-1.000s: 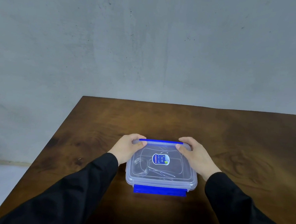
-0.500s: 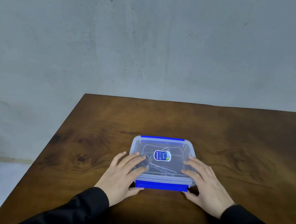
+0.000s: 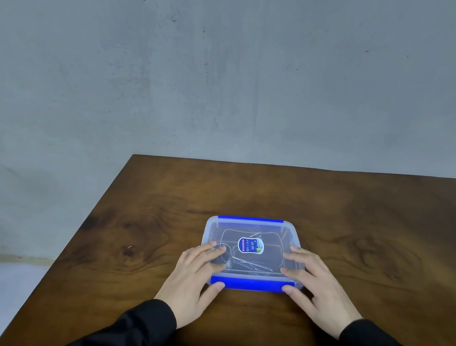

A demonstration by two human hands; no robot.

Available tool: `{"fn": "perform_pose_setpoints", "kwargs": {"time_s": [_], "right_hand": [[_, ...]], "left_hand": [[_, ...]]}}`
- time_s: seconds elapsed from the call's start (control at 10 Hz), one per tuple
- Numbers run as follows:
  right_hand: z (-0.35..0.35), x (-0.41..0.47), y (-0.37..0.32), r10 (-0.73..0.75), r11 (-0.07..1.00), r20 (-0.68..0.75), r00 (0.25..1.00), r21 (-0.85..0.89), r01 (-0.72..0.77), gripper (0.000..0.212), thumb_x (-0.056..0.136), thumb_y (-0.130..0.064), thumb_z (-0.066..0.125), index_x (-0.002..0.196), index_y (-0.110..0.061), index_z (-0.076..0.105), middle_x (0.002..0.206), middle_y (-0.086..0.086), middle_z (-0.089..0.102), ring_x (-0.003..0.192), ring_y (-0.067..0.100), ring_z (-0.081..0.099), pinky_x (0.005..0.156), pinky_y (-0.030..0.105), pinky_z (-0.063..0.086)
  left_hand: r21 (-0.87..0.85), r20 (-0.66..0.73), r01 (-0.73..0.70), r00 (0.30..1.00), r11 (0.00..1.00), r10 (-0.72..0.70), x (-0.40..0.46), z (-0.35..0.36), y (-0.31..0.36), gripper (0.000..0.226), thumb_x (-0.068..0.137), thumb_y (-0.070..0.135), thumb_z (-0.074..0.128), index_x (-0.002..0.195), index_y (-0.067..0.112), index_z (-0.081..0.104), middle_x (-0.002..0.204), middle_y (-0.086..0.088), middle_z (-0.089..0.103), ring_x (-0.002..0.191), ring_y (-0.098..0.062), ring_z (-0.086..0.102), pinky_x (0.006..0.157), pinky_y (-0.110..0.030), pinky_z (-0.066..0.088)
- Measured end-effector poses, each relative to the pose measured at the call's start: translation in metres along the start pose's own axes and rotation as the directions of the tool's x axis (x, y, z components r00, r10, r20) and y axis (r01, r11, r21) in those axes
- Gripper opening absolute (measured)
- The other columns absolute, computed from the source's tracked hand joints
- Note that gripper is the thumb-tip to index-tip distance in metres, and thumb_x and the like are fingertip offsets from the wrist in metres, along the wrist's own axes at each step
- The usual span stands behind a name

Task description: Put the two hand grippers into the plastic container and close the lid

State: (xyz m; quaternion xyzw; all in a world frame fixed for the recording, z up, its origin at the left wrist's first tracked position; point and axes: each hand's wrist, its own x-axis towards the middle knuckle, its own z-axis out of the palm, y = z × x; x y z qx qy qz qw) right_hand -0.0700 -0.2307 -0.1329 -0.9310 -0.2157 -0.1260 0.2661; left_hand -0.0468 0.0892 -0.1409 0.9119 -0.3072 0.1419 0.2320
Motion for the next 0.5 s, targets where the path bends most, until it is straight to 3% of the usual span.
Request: {"fn": "perform_pose_setpoints", "kwargs": {"time_s": [0.2,0.4,0.5], "right_hand": [[-0.004,0.002,-0.006,0.066,0.997,0.039,0.997,-0.032,-0.065,0.057,0.095,-0.068,0.035,0.118,-0.031,0.073,0.140,-0.017,0.053,0.140,-0.006,0.030,0.104,0.033,0.047],[-0.009,0.003,-0.013,0.076,0.997,0.068,0.995,-0.007,-0.076,0.053,0.094,-0.067,0.036,0.122,-0.035,0.068,0.142,-0.018,0.050,0.141,-0.005,0.029,0.109,0.036,0.045],[-0.028,0.003,-0.022,0.155,0.981,0.009,0.988,0.120,-0.155,0.039,0.093,-0.063,0.041,0.128,-0.049,0.054,0.143,-0.025,0.046,0.140,-0.005,0.030,0.112,0.037,0.040]], "left_hand": [[0.006,-0.017,0.053,0.998,0.999,-0.053,0.000,0.004,0.003,0.042,0.101,0.052,0.035,0.121,0.026,0.061,0.147,0.006,0.050,0.144,0.007,0.008,0.112,-0.041,0.031],[-0.005,-0.008,0.032,0.999,0.999,-0.032,0.007,-0.005,0.007,0.036,0.098,0.044,0.045,0.121,0.025,0.064,0.148,0.010,0.048,0.142,0.013,0.004,0.119,-0.027,0.005],[-0.104,-0.072,0.069,0.994,0.992,-0.077,-0.011,-0.015,0.009,0.036,0.099,0.048,0.044,0.129,0.032,0.054,0.147,0.021,0.041,0.143,0.007,0.018,0.119,-0.023,0.003]]}}
